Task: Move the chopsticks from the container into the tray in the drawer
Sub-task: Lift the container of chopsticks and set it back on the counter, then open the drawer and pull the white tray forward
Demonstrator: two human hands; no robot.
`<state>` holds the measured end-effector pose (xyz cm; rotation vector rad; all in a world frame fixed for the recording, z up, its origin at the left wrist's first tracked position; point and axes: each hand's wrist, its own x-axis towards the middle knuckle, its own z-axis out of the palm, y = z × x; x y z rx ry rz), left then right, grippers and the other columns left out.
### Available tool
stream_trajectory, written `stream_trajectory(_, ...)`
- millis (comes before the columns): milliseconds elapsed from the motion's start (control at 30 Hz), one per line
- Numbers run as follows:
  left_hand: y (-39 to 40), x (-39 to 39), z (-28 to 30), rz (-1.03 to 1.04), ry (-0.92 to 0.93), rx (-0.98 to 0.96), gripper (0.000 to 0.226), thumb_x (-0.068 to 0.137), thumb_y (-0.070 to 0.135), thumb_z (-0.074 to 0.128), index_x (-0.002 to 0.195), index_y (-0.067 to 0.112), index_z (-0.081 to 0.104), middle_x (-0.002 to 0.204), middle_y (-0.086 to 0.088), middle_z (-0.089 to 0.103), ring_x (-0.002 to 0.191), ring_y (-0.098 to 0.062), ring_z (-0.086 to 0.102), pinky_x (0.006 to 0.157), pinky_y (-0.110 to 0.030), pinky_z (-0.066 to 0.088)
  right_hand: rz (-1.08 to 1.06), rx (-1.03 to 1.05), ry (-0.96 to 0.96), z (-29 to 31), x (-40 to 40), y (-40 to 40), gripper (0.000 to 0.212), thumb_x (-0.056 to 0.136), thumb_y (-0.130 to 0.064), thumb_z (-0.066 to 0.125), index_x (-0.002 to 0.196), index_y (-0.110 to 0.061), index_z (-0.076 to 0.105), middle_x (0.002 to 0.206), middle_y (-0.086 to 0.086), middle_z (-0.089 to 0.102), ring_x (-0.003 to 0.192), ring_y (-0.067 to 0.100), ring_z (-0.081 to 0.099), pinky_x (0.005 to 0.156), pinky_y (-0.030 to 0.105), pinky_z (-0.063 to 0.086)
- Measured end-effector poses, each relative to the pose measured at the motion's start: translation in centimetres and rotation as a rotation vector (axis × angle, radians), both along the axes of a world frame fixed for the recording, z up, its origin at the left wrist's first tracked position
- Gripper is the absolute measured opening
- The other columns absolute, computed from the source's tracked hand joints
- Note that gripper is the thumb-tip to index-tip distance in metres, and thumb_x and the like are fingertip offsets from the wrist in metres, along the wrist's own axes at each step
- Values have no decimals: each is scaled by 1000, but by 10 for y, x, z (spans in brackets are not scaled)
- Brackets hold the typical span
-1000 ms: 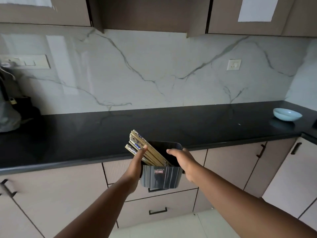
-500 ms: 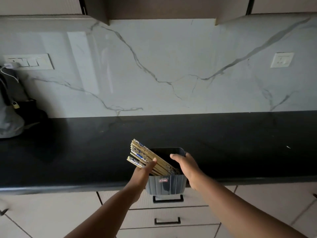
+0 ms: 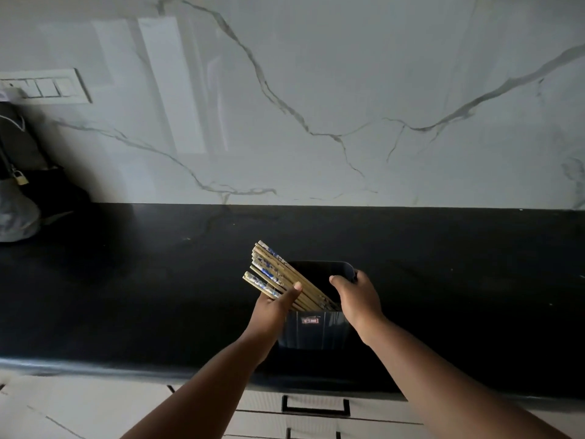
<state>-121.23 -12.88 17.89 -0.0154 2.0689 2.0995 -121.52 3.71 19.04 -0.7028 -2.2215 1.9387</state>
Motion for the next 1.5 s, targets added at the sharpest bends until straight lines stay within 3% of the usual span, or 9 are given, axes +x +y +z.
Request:
stream_trajectory(400, -2, -81, -10, -55, -15, 84, 33, 84, 37, 70, 111, 20, 65, 103, 3, 74, 91, -6, 70, 78, -23, 51, -127, 116, -68, 4, -63, -3, 38, 87, -29, 60, 123, -23, 51, 84, -15, 53, 72, 5, 53, 51, 22, 37)
stream_trajectory(533, -3, -92, -14, -80, -10, 94, 53, 69, 51, 74, 111, 20, 65, 100, 6, 76, 89, -4, 71, 76, -23, 50, -175, 172, -77, 3, -67, -3, 42, 85, -31, 59, 125, -22, 50, 94, -8, 58, 74, 8, 54, 57, 26, 40)
stream_trajectory(800, -12, -87, -13, -117, 100, -3, 97, 53, 85, 64, 131, 32, 45, 120, 7, 67, 101, -2, 65, 85, -25, 49, -182, 142, 4, 7, -60, -3, 75, 84, -58, 58, 145, -24, 31, 144, 4, 46, 125, 24, 50, 87, 32, 38)
stream_trajectory(867, -24, -83, -18, -128, 202, -143, 103, 59, 86, 59, 144, 37, 28, 143, 3, 50, 126, -13, 51, 105, -37, 42, -192, 139, 45, 6, -48, -4, 77, 85, -65, 51, 147, -25, 29, 148, 3, 42, 131, 24, 45, 91, 32, 36)
stream_trajectory(933, -42, -75, -31, -132, 323, -450, 113, 66, 89, 44, 153, 31, 2, 162, 1, 13, 149, -22, 10, 120, -41, 7, -186, 181, 77, 1, -30, -2, 74, 88, -65, 45, 147, -24, 29, 150, 4, 40, 133, 24, 43, 96, 33, 36)
stream_trajectory(1067, -78, -46, -63, -177, 518, -1104, 109, 71, 92, 5, 145, 20, -28, 155, -1, -31, 139, -18, -36, 113, -37, -24, -144, 236, 113, -22, 22, -6, 74, 88, -64, 38, 148, -21, 29, 152, 6, 39, 135, 24, 41, 106, 37, 34)
stream_trajectory(1233, -88, -8, -88, -186, 429, -1360, 102, 70, 88, -12, 145, 20, -25, 153, -1, -35, 135, -21, -43, 111, -44, -27, 241, 902, 345, -78, 106, -23, 75, 92, -57, 45, 149, -11, 29, 159, 12, 20, 148, 28, 11, 118, 43, 17)
stream_trajectory(1367, -79, 3, -88, -157, 406, -1459, 102, 69, 88, -14, 147, 22, -21, 154, -2, -33, 133, -21, -45, 108, -43, -32, 666, 1384, 571, -117, 153, -27, 77, 83, -63, 53, 141, -14, 43, 148, 11, 42, 137, 32, 36, 113, 46, 23)
stream_trajectory(1500, -78, 7, -87, -97, 467, -1466, 94, 78, 84, -4, 152, 26, -10, 157, 4, -24, 137, -17, -40, 108, -40, -33, 917, 1446, 449, -146, 171, -23, 82, 71, -67, 62, 136, -19, 53, 145, 5, 48, 130, 25, 49, 101, 45, 47)
